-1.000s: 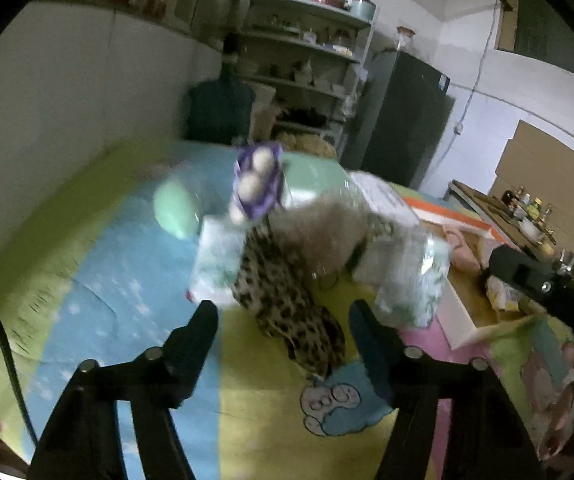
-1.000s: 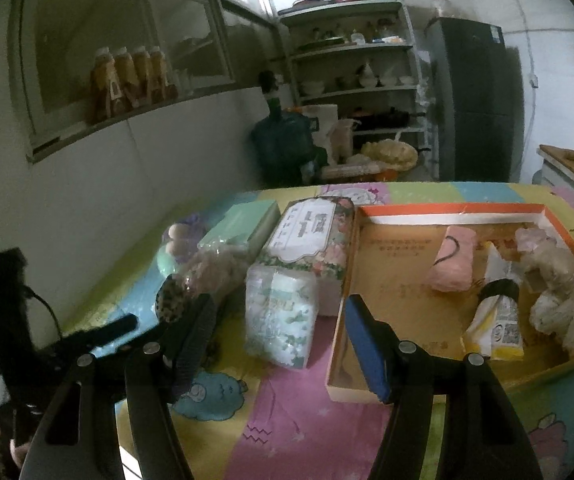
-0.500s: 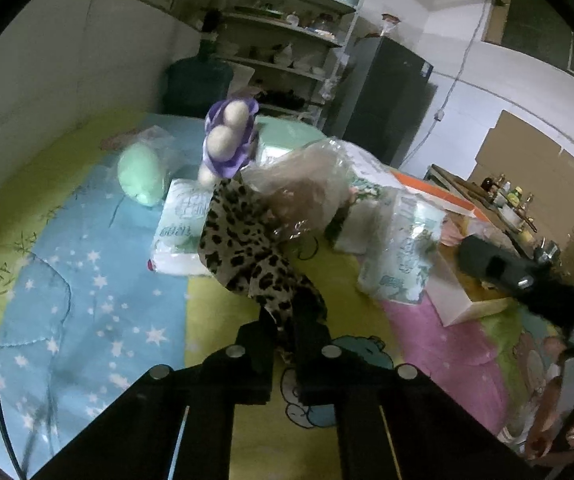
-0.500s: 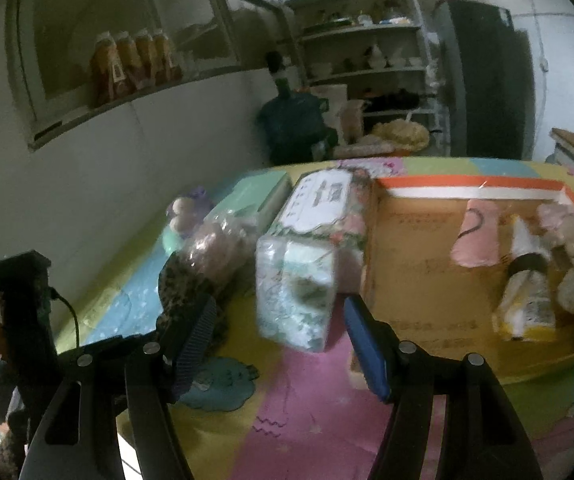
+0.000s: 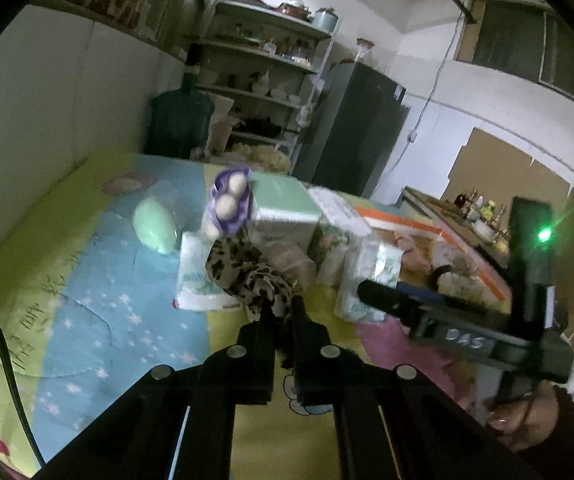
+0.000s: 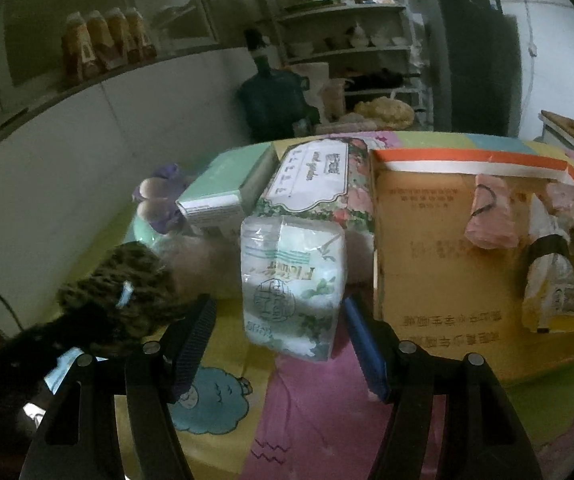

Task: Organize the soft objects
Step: 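Grasp the leopard-print cloth with the left tool while the right tool grasps the white flour bag, then carry the leopard-print cloth and flour bag with both tools over the cardboard box, then open the left tool to drop the cloth while the right tool releases the flour bag, then move both open tools back over the remaining items on the bed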

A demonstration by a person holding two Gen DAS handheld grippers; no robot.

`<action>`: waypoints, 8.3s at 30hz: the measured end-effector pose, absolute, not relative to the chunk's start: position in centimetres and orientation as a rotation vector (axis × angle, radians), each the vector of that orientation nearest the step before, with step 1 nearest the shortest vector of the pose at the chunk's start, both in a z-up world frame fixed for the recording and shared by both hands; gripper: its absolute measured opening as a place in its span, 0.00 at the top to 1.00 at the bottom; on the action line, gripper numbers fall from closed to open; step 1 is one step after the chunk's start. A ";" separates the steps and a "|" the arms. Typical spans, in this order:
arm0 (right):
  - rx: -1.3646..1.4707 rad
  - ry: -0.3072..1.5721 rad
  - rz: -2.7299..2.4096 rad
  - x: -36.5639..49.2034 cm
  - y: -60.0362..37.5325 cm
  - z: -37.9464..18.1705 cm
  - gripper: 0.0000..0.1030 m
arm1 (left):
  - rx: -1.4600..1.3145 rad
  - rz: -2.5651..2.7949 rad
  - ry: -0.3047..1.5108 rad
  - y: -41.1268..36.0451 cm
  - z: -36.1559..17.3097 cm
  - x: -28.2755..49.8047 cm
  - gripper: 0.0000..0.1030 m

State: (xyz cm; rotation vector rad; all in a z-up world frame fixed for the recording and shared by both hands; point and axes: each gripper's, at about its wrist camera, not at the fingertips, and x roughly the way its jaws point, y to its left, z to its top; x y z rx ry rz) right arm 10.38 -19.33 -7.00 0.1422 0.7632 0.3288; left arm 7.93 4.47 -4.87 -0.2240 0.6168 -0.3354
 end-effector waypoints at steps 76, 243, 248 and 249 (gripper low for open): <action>0.269 0.503 -0.034 5.5 -37.8 -1.0 0.52 | -0.085 -0.681 0.508 -13.3 0.5 11.1 0.93; 0.099 0.593 0.221 6.6 -23.4 -1.6 0.33 | -0.185 -0.128 0.551 3.5 -3.6 8.4 0.24; 0.088 0.623 0.264 7.2 -21.2 -2.6 0.33 | -0.198 -0.097 0.559 4.9 -4.1 8.5 0.24; 0.086 0.631 0.273 7.3 -20.8 -2.8 0.33 | -0.202 -0.093 0.560 5.2 -4.2 8.5 0.24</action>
